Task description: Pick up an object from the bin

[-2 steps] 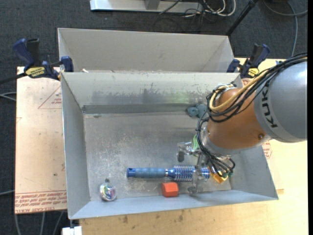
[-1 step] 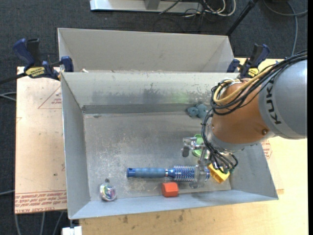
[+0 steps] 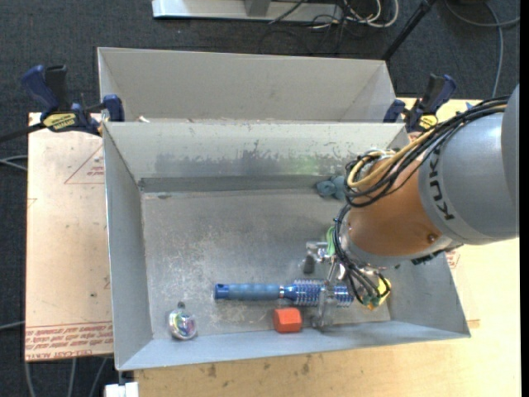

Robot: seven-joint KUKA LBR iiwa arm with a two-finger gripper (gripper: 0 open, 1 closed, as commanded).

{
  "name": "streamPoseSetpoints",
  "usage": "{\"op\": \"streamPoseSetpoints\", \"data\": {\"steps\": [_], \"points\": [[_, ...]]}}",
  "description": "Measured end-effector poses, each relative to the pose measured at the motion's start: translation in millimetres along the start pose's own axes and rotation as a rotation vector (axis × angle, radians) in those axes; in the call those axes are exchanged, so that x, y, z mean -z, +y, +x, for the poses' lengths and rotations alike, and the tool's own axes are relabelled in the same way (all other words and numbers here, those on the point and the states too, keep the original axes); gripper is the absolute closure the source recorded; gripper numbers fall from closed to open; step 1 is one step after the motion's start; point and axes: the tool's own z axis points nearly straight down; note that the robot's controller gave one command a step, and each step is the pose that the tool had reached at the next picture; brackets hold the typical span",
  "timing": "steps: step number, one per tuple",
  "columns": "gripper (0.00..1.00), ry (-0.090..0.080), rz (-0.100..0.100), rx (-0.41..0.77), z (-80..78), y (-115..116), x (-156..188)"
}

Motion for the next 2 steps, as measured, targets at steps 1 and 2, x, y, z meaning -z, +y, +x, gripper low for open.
{"op": "streamPoseSetpoints", "data": {"steps": [1, 2], "points": [[0.00, -0.002, 0.000, 0.001, -0.3, 0.6, -0.1], [1.00, -0.002, 0.000, 0.000, -0.3, 0.5, -0.2]]}}
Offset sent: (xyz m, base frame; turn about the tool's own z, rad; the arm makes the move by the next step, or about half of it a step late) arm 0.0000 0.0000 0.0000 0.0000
